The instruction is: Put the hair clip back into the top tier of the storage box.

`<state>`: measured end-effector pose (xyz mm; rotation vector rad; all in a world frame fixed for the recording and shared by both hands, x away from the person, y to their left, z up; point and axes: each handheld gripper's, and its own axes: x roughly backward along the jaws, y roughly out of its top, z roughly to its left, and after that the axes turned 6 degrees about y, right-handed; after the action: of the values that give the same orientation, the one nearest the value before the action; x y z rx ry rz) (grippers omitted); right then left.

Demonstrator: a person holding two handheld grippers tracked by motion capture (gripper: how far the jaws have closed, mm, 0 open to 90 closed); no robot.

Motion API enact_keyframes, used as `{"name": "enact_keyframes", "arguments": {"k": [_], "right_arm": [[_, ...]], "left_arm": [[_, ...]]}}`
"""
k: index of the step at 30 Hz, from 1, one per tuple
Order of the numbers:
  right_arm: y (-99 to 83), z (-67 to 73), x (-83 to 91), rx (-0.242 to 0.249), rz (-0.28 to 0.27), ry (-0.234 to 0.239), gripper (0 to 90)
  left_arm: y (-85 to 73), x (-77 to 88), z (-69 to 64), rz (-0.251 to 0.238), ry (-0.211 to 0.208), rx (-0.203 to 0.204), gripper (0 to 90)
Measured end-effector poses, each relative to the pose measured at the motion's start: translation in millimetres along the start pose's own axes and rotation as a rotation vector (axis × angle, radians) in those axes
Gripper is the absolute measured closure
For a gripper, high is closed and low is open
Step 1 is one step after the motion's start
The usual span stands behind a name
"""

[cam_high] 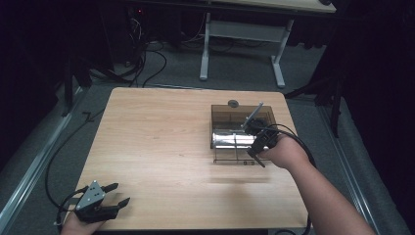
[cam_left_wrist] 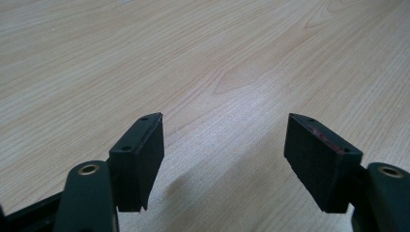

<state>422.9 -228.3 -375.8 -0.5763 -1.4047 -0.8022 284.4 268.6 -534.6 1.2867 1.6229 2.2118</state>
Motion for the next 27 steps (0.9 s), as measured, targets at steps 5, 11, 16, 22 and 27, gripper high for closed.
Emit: {"name": "enact_keyframes", "arguments": {"k": [5,11,16,22,27], "right_arm": [[9.9,-3.0,-2.5,0.004,-0.001,0.004,77.5],[19.6,-8.3,-8.9,0.009,-0.001,0.007,77.5],[26.4,-12.3,-14.9,0.026,0.002,0.008,77.4],[31.8,-15.5,-18.9,0.049,-0.01,0.01,77.5],[34.5,-17.4,-21.5,0.056,-0.002,0.007,77.5]], "left_arm": [[0.0,0.0,0.0,0.0,-0.001,0.0,31.0],[0.1,0.0,0.2,0.002,-0.002,-0.002,31.0],[0.1,-0.1,0.2,0.004,-0.003,0.0,31.0],[0.1,-0.2,0.3,0.004,-0.001,0.0,31.0],[0.1,0.0,0.5,0.004,-0.002,0.0,31.0]]}}
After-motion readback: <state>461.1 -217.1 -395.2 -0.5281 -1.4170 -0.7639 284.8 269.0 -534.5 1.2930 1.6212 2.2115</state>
